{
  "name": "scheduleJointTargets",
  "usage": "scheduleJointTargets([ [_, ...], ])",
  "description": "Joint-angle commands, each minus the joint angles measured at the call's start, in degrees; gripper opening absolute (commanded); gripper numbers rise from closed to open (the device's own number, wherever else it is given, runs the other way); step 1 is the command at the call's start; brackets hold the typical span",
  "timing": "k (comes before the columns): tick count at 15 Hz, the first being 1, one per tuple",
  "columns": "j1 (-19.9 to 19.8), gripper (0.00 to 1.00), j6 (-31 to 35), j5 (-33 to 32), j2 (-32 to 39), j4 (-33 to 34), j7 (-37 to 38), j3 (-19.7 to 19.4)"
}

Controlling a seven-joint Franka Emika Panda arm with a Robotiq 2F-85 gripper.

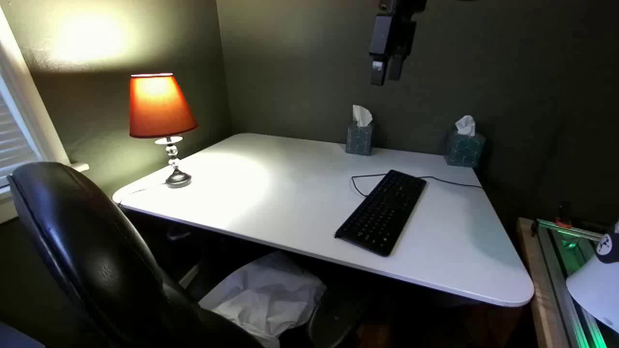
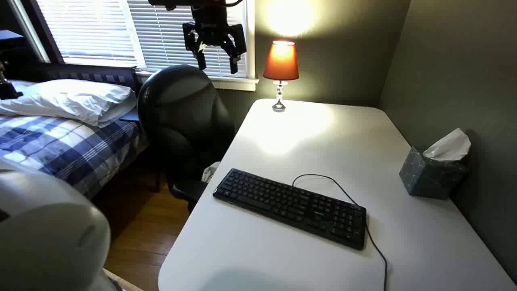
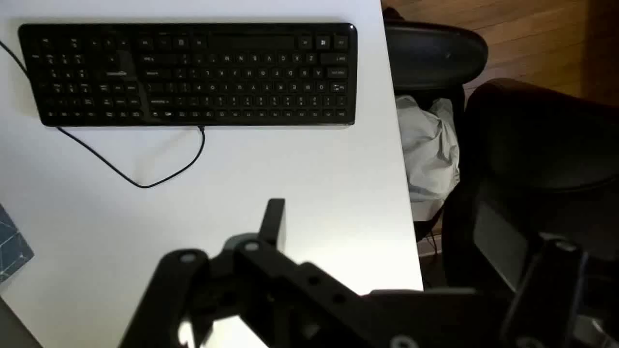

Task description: Press a key on the keyboard

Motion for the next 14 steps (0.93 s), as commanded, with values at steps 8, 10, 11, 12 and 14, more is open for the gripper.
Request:
scheduleJointTargets([
  [8,-0.8,1.00,-0.1,0.6,3.0,0.4,0.4,-1.7],
  [10,-1.5,1.00,0.9,1.3,3.9,-1.0,0.3,-3.1],
  [11,-1.9,1.00,1.3,1.4,4.5,-1.7,0.5,-3.7],
  [12,-2.5,1.00,2.1,1.5,5.3,-2.4,1.2,-4.3],
  [14,-3.5,1.00,3.9,2.5,7.0,-3.9,2.8,-5.5],
])
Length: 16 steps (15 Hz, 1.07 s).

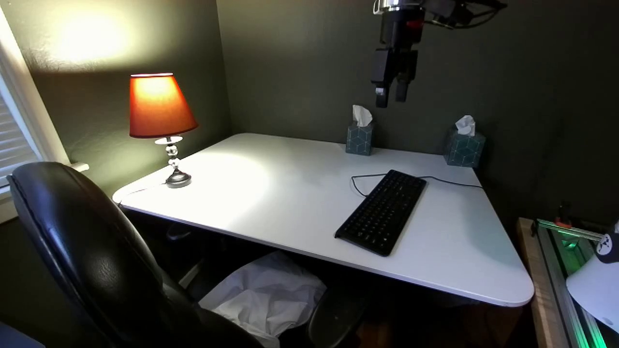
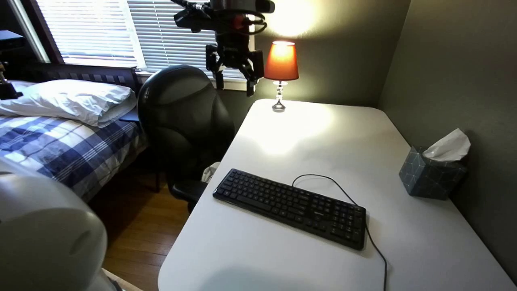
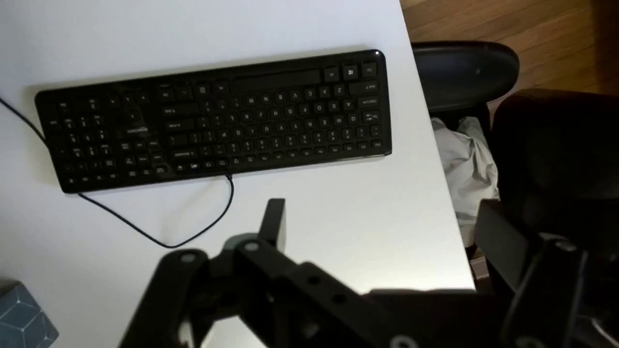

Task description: Press a key on the keyboard

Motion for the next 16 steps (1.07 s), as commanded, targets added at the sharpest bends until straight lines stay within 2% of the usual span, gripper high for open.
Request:
scheduleJointTargets([
  [1,-1.5,1.00,4.1,3.2,2.6,-3.3,3.0,-1.9],
  [10,-4.1,1.00,17.9,15.5,6.8,-12.1,4.8,-6.3],
  [16,-6.7,1.00,21.1,20.4,10.3,-13.9,6.5,-9.0],
])
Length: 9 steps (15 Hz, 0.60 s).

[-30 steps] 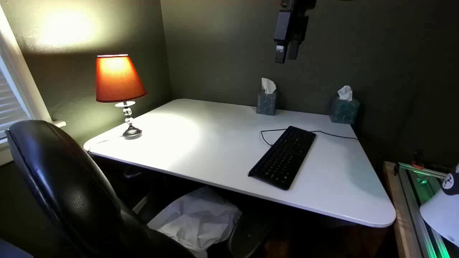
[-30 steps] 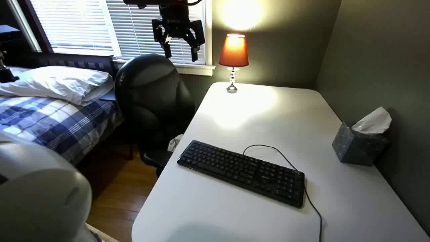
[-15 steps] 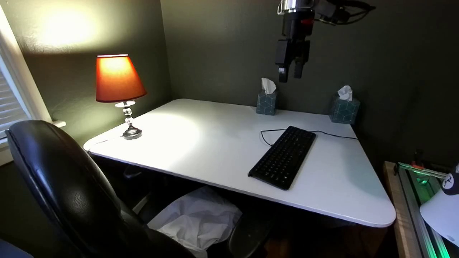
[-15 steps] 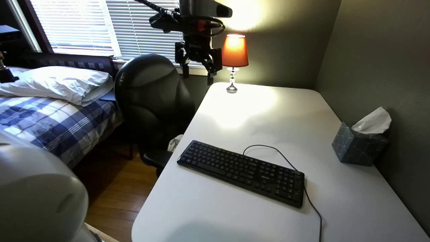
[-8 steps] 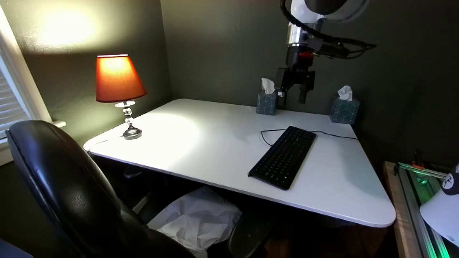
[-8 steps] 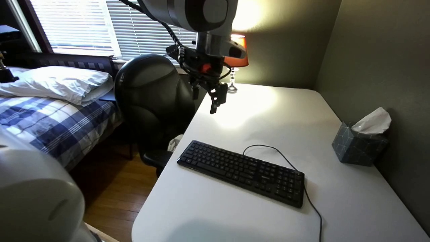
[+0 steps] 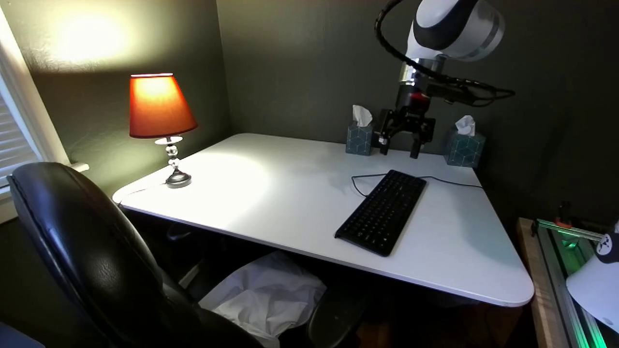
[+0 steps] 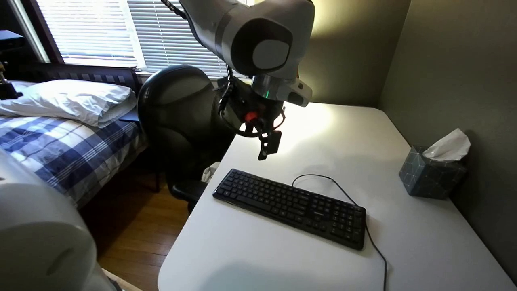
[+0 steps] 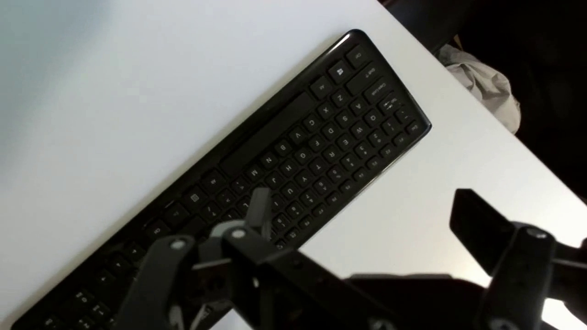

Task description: Press a key on the keyboard

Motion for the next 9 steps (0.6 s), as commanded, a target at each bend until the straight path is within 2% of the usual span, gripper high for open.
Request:
scheduleJointTargets([
  [1,-1.5,1.00,2.7,2.4,2.0,-1.2,2.7,-1.1],
  [7,-4.1,1.00,2.8,1.7,7.9,0.2,8.7,-2.5],
  [8,-3.8,1.00,1.8,1.2,5.6,-0.2,6.6,-2.3],
  [9,-4.0,1.00,1.8,1.2,6.5,-0.2,7.1,-2.5],
])
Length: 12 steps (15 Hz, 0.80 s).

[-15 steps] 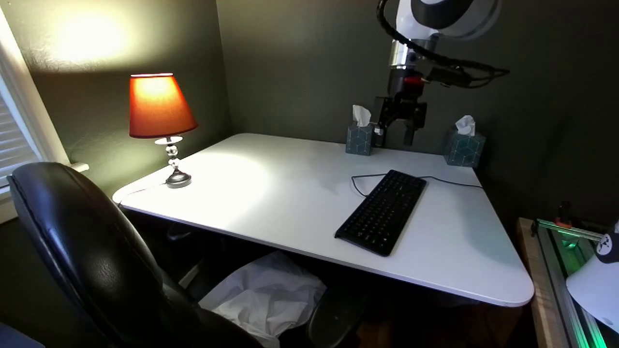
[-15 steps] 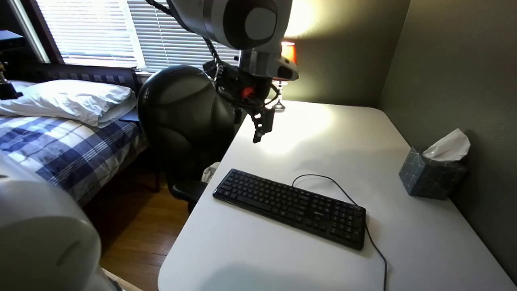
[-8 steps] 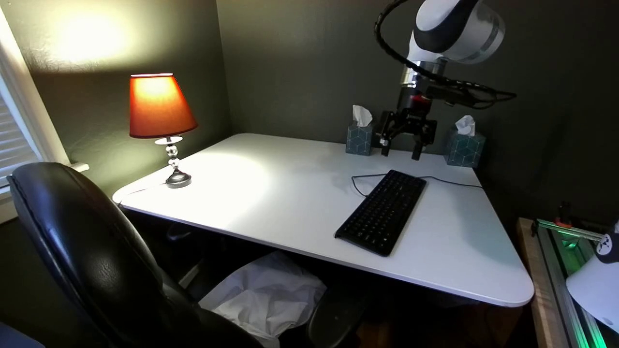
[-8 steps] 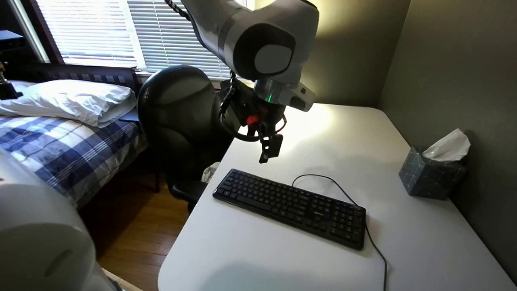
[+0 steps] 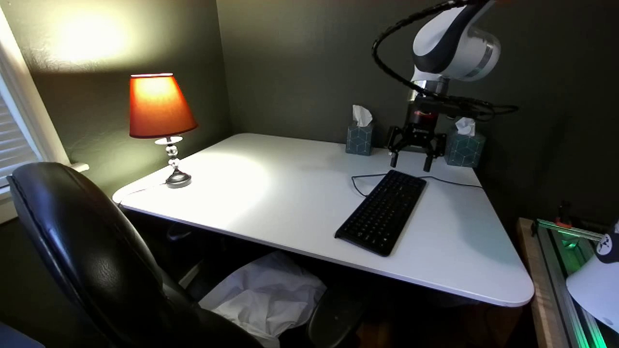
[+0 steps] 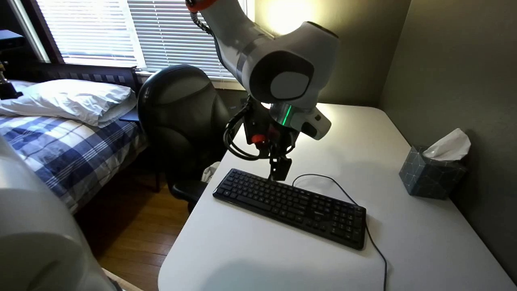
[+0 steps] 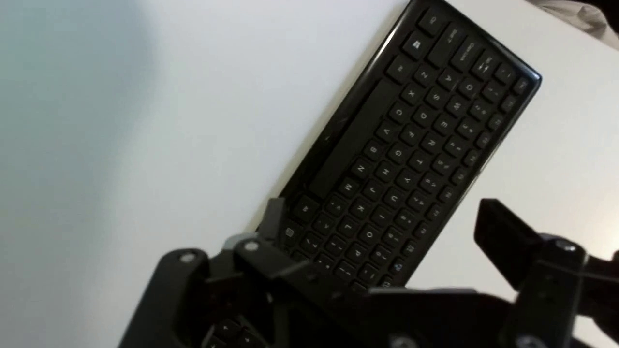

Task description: Press a key on the keyboard

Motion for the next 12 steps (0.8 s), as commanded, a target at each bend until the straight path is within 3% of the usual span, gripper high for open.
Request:
scheduleJointTargets([
  [1,-0.1,1.00,-0.1,-0.1,0.6,0.2,0.4,-0.1],
  [9,0.0,1.00,3.1,0.8,3.3,0.3,1.1,-0.1],
  [12,0.0,0.66,5.6,1.1,5.1,0.3,1.7,-0.1],
])
